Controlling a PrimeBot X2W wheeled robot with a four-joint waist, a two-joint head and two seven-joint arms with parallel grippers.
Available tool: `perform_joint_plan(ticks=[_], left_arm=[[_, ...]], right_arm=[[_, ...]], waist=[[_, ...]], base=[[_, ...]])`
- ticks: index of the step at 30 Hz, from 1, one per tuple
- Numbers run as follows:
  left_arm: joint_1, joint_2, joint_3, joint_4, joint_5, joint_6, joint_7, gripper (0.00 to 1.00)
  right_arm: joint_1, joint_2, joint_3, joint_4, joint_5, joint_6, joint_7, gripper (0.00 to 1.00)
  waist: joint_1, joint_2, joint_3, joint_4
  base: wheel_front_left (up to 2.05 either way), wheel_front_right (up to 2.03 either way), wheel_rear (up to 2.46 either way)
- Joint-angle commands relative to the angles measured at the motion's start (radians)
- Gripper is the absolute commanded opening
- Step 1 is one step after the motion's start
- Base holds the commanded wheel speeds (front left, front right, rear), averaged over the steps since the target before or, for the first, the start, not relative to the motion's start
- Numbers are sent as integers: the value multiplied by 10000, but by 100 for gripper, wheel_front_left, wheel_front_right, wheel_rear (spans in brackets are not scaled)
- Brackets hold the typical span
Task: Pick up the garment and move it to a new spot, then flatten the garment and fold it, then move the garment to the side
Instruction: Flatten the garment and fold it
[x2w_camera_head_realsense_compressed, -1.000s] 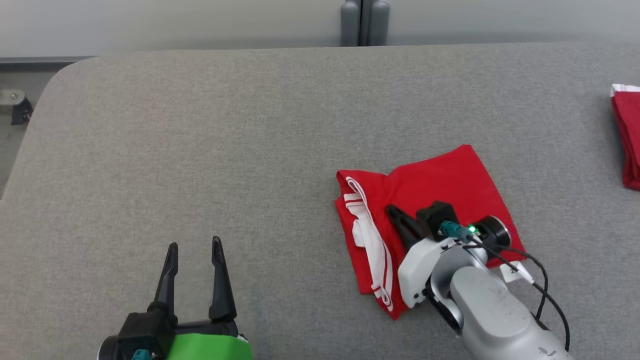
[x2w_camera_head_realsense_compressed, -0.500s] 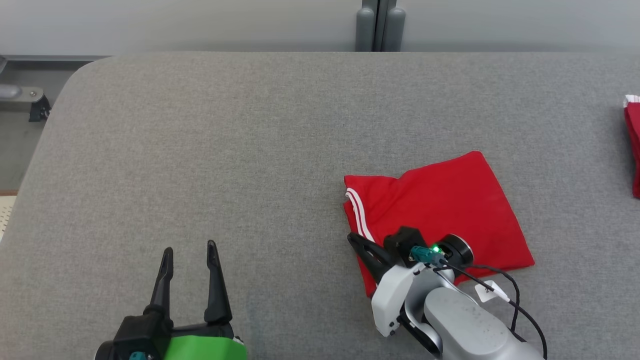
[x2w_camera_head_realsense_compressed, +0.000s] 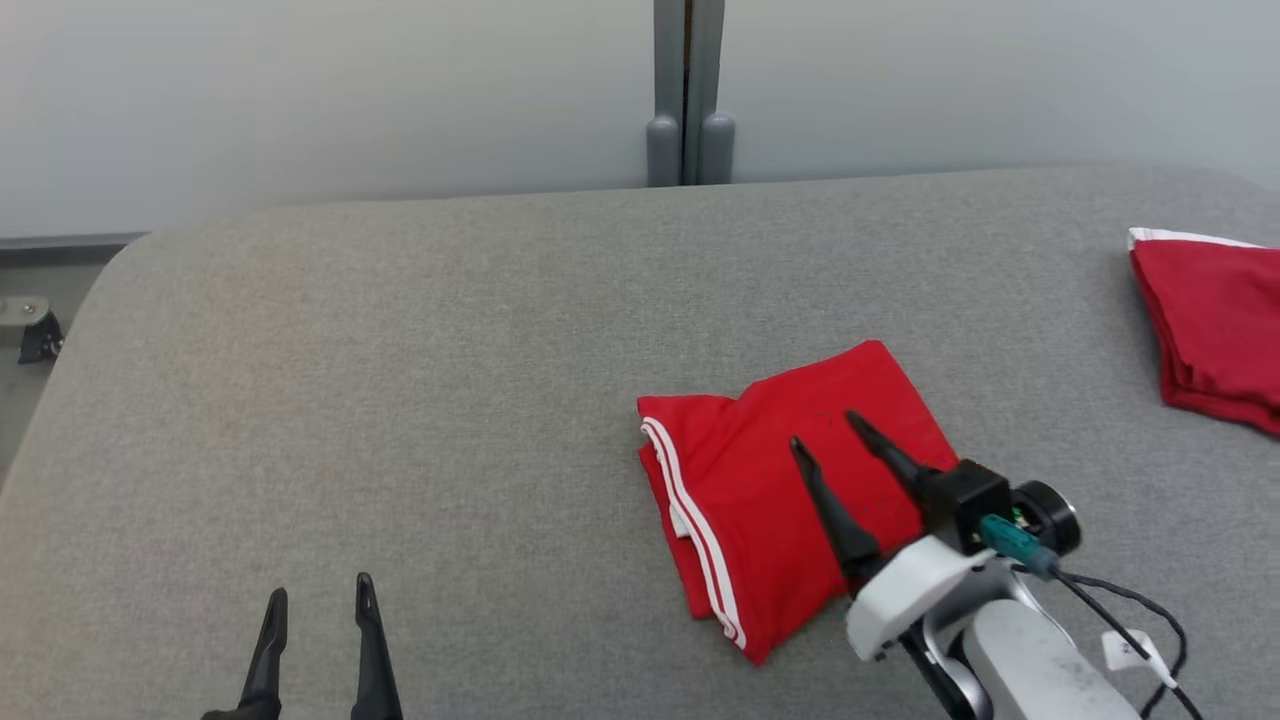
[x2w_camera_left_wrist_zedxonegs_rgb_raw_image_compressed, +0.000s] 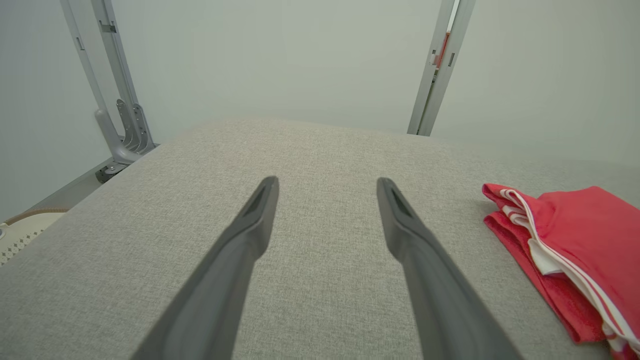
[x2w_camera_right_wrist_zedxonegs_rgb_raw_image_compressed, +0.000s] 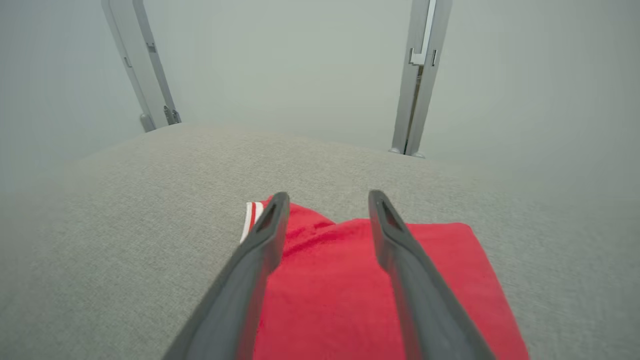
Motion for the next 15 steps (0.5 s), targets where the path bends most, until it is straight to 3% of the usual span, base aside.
perform_joint_plan(ticks=[1, 6, 15], left_arm=[[166, 21, 127, 73, 136, -103, 1, 100], [510, 21, 567, 393, 221, -425, 1, 100], [792, 21, 730, 627, 99, -849, 1, 100]], right_arm=[[309, -166, -260, -320, -94, -16, -36, 100], [1424, -753, -1364, -1344, -256, -16, -32, 100], [2927, -817, -2443, -2016, -254, -16, -33, 100]], waist=[[0, 0, -419, -444], [0, 0, -749, -600], [0, 0, -1053, -602]], base=[[0, 0, 0], [0, 0, 0], [0, 0, 0]])
